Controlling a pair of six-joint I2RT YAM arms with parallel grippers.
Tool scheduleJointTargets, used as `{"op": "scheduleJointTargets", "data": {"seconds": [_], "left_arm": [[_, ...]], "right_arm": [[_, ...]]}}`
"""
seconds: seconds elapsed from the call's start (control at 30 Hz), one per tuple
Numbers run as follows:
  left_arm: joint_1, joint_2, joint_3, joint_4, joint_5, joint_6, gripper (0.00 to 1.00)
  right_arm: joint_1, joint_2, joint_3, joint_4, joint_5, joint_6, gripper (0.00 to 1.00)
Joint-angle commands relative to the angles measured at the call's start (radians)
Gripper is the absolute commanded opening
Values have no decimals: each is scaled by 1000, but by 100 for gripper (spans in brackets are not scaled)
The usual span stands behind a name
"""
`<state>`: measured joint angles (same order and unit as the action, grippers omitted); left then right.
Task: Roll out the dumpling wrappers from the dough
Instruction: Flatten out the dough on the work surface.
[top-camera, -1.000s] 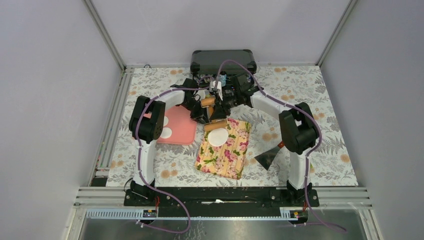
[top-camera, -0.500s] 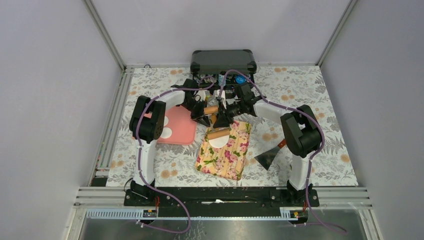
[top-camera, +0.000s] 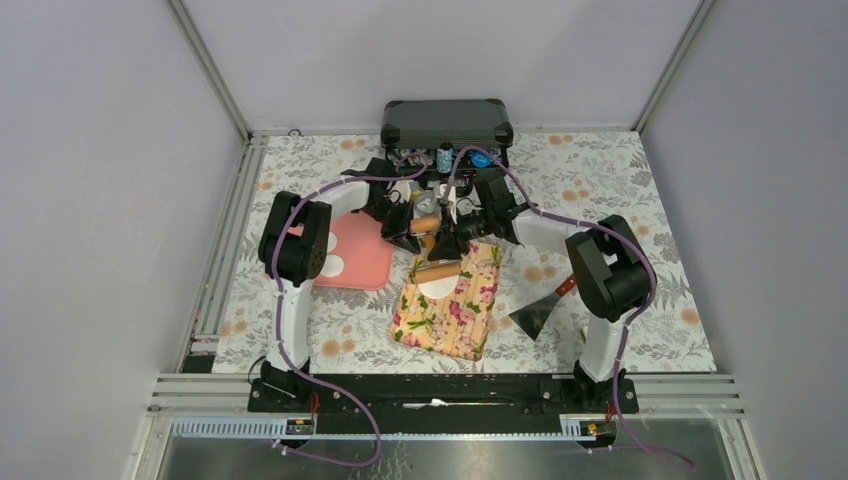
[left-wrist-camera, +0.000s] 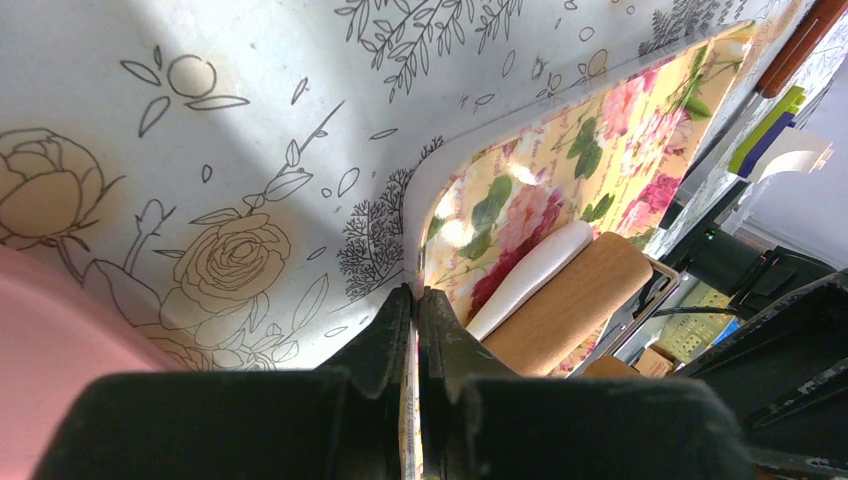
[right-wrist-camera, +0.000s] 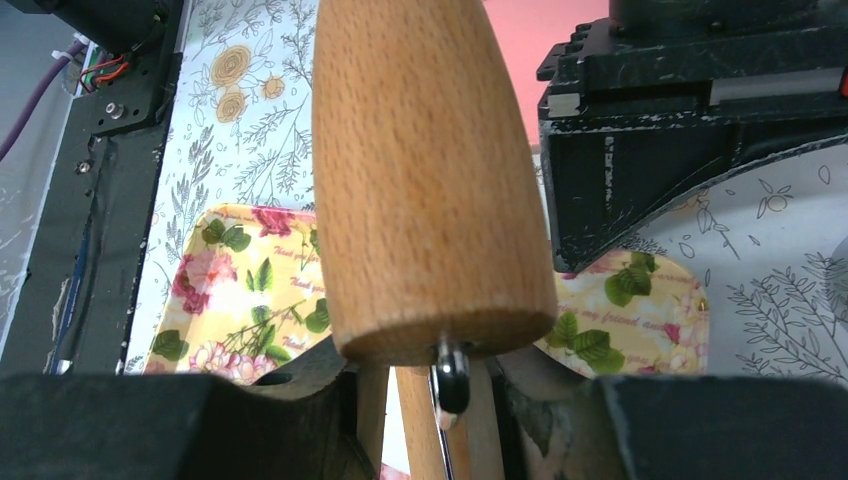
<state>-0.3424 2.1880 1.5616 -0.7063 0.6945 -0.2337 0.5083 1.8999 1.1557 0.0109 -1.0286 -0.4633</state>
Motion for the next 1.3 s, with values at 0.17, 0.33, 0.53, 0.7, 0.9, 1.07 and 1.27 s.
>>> {"op": "scheduleJointTargets", "data": {"seconds": [0.17,0.33,0.53,0.7,0.9,1.07,1.27], "left_arm": [[19,-29,5,27,56,-16,0],[25,-36,3,26,56,-16,0],[29,-34,5,25,53,-16,0],[31,-33,5,25,54,-18,0],[31,-27,6,27,58,-21,0],[31,-25,9,27,56,-23,0],[31,-25,9,28,50,-26,0]], "right_arm": [[25,21,-154,-105,108,71,0],[27,11,-183,-89,97,93,0],[29,-6,-233,-37,92,130,0],[28,-11,-264,-4,83,141,0],[34,-19,-318,64,78,132,0],[35,-26,-342,81,73,116,0],[35,-40,-355,81,52,98,0]]}}
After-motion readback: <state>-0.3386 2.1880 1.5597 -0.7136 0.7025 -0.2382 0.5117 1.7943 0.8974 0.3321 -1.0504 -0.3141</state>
